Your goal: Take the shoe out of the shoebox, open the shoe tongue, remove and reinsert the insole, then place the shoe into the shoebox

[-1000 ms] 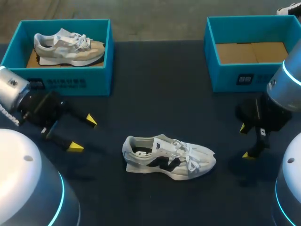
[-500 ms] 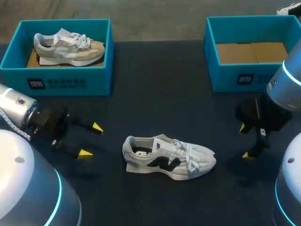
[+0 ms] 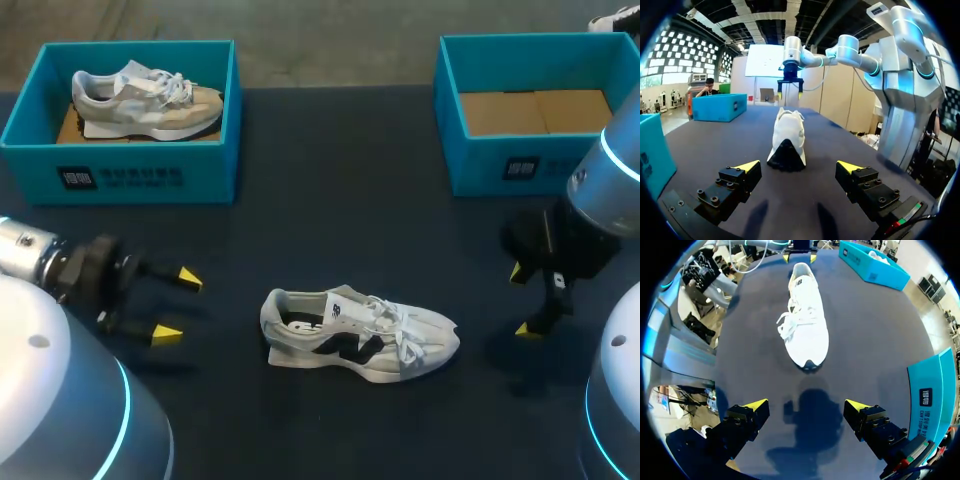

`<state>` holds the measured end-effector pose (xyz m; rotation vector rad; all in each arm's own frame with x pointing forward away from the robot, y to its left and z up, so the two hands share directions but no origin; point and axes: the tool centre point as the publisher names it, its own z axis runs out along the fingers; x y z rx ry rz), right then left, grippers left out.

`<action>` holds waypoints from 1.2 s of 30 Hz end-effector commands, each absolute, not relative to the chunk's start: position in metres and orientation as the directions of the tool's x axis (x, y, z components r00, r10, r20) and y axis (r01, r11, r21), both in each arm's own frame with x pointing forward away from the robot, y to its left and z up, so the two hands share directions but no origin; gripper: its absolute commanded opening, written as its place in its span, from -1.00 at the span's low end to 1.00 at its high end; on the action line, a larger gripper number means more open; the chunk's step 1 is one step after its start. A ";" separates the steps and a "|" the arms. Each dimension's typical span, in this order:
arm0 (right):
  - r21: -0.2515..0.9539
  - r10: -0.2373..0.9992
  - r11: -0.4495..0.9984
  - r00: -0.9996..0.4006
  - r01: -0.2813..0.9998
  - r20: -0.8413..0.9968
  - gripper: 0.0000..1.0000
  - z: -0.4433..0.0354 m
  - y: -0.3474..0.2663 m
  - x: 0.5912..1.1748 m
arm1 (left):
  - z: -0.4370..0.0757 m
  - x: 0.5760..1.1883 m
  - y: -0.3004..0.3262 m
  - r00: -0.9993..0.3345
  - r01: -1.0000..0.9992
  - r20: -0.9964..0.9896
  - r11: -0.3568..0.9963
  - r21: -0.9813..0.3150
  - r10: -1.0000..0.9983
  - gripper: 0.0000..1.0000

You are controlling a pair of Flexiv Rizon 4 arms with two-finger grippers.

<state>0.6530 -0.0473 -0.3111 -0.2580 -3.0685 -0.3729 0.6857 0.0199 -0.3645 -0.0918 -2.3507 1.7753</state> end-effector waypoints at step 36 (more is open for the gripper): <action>0.235 0.160 0.957 -0.986 0.168 0.056 1.00 -0.312 -0.048 0.652 | -0.384 0.678 -0.014 -0.984 -0.033 0.067 0.205 -0.978 0.166 1.00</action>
